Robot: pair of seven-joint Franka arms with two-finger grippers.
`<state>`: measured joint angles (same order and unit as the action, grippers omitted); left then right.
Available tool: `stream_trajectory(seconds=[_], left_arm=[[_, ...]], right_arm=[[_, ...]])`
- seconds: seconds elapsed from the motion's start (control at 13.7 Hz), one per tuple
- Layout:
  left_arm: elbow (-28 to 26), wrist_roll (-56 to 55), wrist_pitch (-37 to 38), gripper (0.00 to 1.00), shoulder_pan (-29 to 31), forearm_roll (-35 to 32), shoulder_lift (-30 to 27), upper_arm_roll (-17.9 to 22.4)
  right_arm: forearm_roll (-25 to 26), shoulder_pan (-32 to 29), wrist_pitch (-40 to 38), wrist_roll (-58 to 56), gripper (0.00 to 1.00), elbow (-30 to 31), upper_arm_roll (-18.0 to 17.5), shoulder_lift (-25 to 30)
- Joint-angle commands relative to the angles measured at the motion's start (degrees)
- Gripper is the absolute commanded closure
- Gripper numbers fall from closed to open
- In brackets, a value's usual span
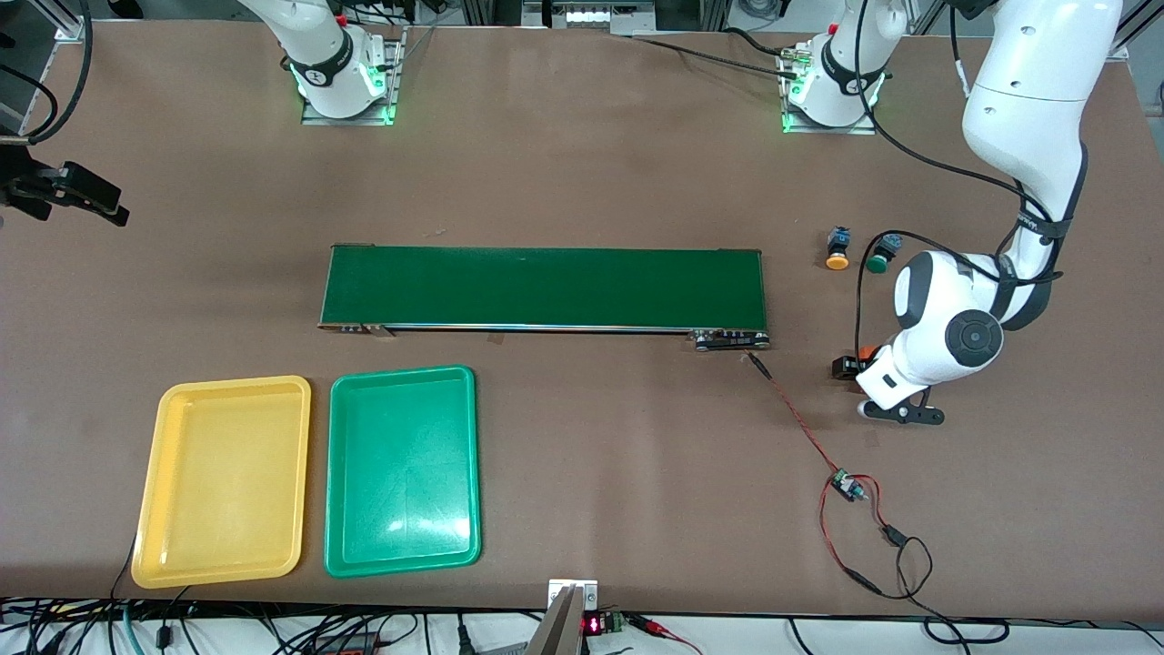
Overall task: Sort buttons by color to trays
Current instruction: 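Grasp the orange cylinder with the left gripper and lift it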
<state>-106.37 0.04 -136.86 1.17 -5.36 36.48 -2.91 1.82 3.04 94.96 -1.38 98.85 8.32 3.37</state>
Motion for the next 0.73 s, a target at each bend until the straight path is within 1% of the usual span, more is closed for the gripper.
stream_trajectory(seconds=[0.0,0.07,0.15,0.22,0.29,0.44,0.51,0.66], left_arm=[[-0.77,0.92,0.28,0.71,0.32,-1.06,-1.32,0.01],[-0.59,0.92,2.46,0.78,0.24,-1.06,-1.93,-0.07],[0.1,1.01,6.05,0.83,-0.29,-1.06,-2.98,-0.16],[1.85,0.92,9.74,0.84,-0.64,-1.23,-4.04,-0.34],[4.13,1.71,14.38,0.86,-0.91,-1.23,-4.48,-1.56],[11.33,8.09,25.36,0.86,-1.08,-1.15,-4.49,-5.85],[13.45,12.31,29.68,0.88,-1.17,-1.15,-4.4,-8.4],[15.14,17.77,32.79,0.9,-0.47,-1.06,-5.45,-11.66]], right_arm=[[-1.03,-0.41,-1.09,-0.91,0.0,-1.03,-0.06,-0.12],[-1.03,-0.49,-1.09,-0.91,0.0,-1.03,-0.06,-0.12],[-1.03,-0.49,-1.09,-0.91,0.0,-1.03,-0.06,-0.12],[-1.03,-0.58,-1.09,-0.91,0.0,-1.03,-0.06,-0.12],[-1.03,-0.58,-1.18,-0.82,0.0,-1.03,-0.06,-0.12],[-1.03,-0.49,-1.18,-0.82,0.0,-1.03,-0.06,-0.12],[-1.03,-0.49,-1.18,-0.82,0.0,-1.03,-0.15,-0.12],[-1.03,-0.41,-1.18,-0.73,0.0,-1.03,-0.15,-0.12]])
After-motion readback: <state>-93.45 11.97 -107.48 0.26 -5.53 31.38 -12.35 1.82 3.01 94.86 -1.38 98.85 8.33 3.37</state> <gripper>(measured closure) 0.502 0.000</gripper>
